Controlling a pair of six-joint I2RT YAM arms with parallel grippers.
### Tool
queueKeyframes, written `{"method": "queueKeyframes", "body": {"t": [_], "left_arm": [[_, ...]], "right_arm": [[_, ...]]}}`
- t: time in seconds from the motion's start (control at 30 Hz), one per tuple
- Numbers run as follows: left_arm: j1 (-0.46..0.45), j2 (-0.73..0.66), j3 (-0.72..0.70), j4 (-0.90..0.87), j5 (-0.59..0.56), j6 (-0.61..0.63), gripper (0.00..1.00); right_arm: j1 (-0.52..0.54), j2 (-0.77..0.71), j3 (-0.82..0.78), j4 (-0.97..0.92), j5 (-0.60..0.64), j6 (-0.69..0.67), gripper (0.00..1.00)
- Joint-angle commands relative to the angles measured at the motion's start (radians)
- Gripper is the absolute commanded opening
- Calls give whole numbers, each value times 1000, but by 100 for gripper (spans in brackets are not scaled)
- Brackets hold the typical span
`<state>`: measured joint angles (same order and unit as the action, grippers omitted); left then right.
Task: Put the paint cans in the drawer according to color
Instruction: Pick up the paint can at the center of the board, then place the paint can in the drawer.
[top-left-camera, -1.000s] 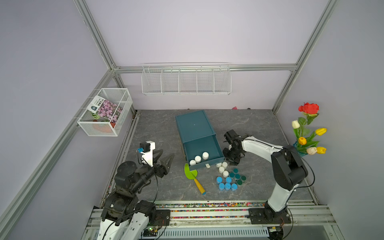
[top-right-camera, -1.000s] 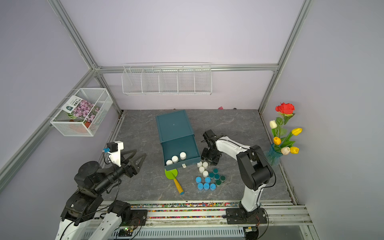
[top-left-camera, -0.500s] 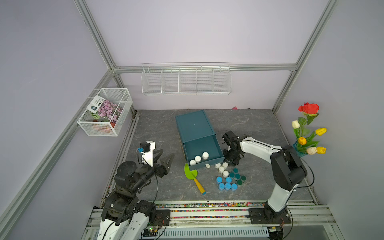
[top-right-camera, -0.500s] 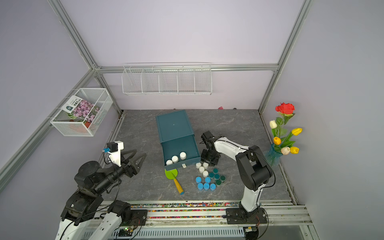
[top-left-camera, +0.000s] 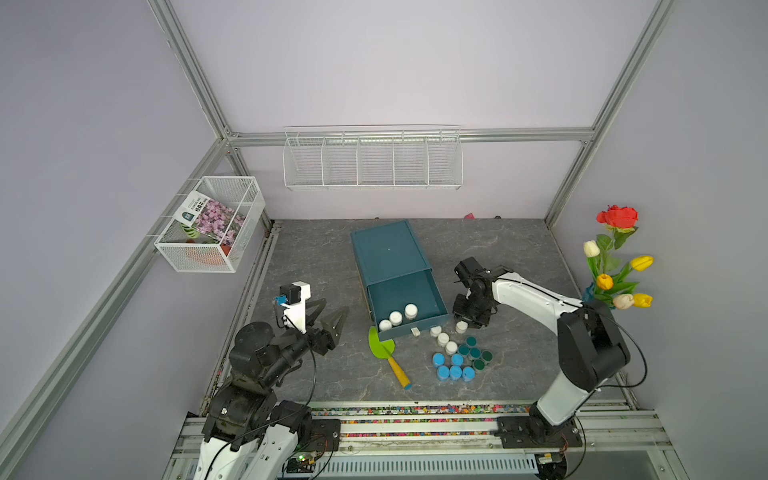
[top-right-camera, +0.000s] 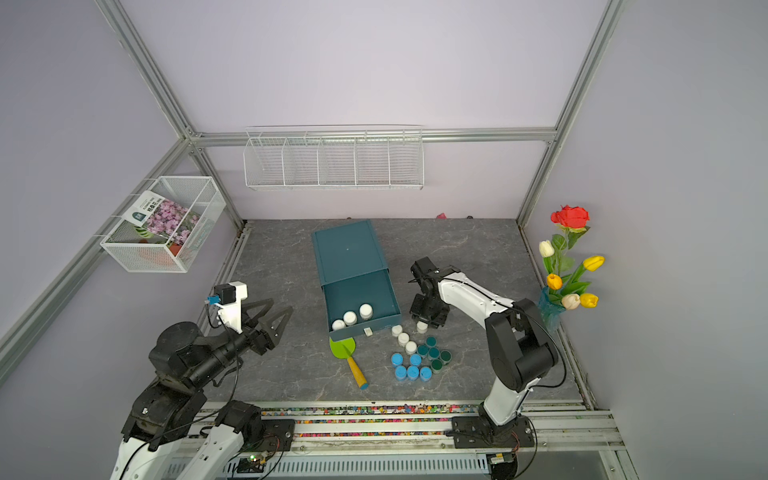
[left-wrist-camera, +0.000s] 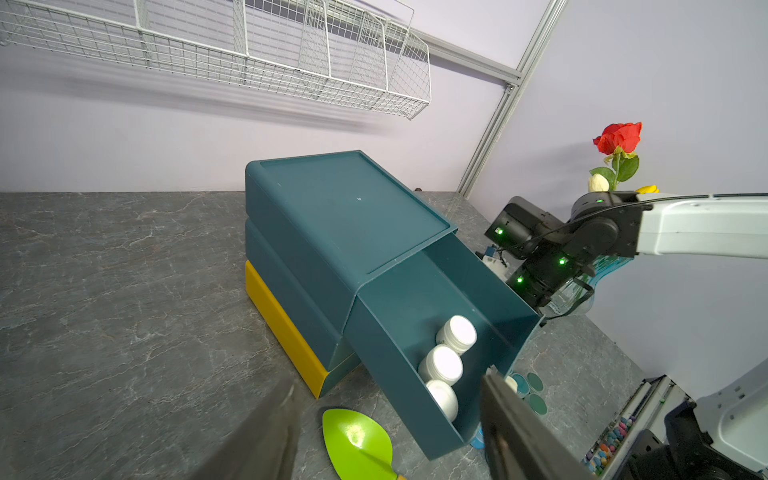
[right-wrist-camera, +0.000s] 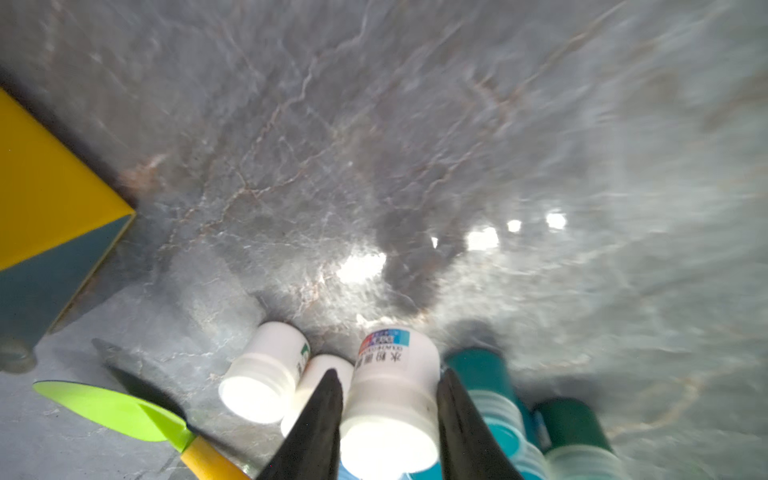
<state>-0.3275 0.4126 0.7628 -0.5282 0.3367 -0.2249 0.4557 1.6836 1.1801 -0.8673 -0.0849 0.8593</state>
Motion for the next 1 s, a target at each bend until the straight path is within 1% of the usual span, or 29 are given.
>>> {"method": "queueKeyframes", "body": {"t": [0.0,0.17,0.3,0.47,0.6,0.73,0.97], "left_arm": [[-2,4,-6,17,-8,-5,71],[-2,0,-2,11,-13,-4,71],[-3,-2,-3,11,-10,-9,71],[-2,0,-2,17,-9,-8,71],[-3,1,2,17,-8,-8,71],[-3,-4,3,15,-8,-12,71],[-3,-10,3,12,-9,-20,71]], "right_arm": [[-13,-85,56,-89,68,-46,17],[6,-180,228,-177,102,-96,15],[75,-197,389,-228,139,-142,15],[237,-95,590,-309,210,-209,15],[330,-20,666,-333,234,-218,13],[377,31,691,-309,222,-223,12],[411,132,790,-304,205,-258,12]]}}
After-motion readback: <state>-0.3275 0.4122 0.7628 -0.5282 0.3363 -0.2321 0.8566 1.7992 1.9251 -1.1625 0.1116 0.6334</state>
